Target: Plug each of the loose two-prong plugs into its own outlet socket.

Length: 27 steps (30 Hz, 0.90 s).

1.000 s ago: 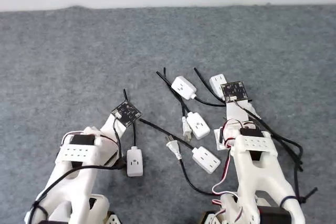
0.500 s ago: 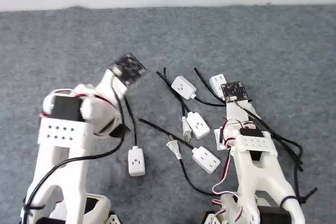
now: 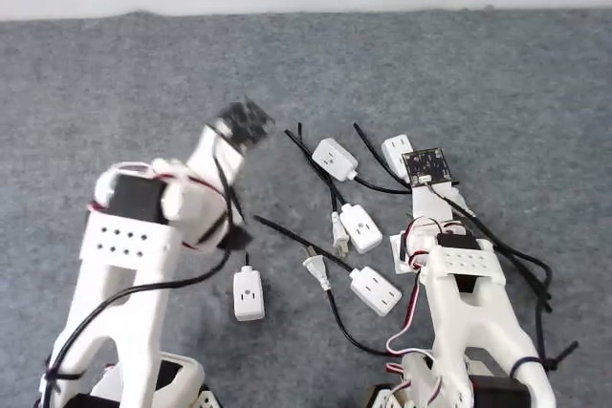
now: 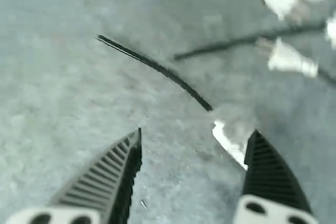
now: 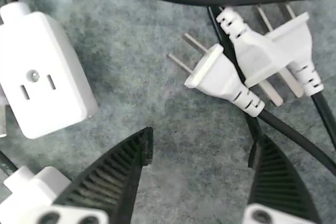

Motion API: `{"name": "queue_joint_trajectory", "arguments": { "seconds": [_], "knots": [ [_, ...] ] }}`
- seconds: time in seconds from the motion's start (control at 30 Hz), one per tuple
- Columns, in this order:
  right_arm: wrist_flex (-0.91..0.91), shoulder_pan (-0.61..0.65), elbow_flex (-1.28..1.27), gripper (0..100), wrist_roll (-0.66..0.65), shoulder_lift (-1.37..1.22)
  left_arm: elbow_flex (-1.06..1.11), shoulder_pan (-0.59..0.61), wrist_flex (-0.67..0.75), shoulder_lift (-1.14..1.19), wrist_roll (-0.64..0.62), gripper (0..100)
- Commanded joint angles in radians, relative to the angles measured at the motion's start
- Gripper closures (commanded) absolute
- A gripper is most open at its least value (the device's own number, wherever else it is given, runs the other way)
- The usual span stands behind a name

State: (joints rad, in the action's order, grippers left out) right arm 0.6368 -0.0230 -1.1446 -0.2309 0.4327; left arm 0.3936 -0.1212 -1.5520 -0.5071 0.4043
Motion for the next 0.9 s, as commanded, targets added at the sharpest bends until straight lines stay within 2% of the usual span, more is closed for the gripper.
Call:
{"name": "queue_joint_trajectory", "arguments": {
  "seconds": [0.0, 0.17, 0.27, 0.47, 0.57, 0.63, 0.77, 0.8, 0.87],
  "knots": [
    [-0.013, 0.004, 0.005, 70.6, 0.005, 0.025, -0.193, -0.006, -0.114, -0.011, -0.058, 68],
    [-0.013, 0.004, 0.005, 70.6, 0.005, 0.025, -0.337, -0.095, -0.209, -0.012, -0.057, 68],
    [-0.013, 0.004, 0.005, 70.6, 0.005, 0.025, -0.450, -0.068, -0.207, -0.018, -0.068, 68],
    [-0.013, 0.004, 0.005, 70.6, 0.005, 0.025, -0.384, -0.037, -0.193, 0.049, -0.101, 68],
    [-0.013, 0.004, 0.005, 70.6, 0.005, 0.025, -0.335, -0.037, -0.129, 0.069, -0.106, 69],
    [-0.013, 0.004, 0.005, 70.6, 0.005, 0.025, -0.315, -0.037, -0.084, 0.087, -0.107, 76],
    [-0.013, 0.004, 0.005, 70.6, 0.005, 0.025, -0.302, -0.028, -0.037, 0.183, -0.189, 97],
    [-0.013, 0.004, 0.005, 70.6, 0.005, 0.025, -0.309, -0.020, -0.037, 0.213, -0.206, 100],
    [-0.013, 0.004, 0.005, 70.6, 0.005, 0.025, -0.320, -0.003, -0.015, 0.273, -0.213, 98]
  ]
}}
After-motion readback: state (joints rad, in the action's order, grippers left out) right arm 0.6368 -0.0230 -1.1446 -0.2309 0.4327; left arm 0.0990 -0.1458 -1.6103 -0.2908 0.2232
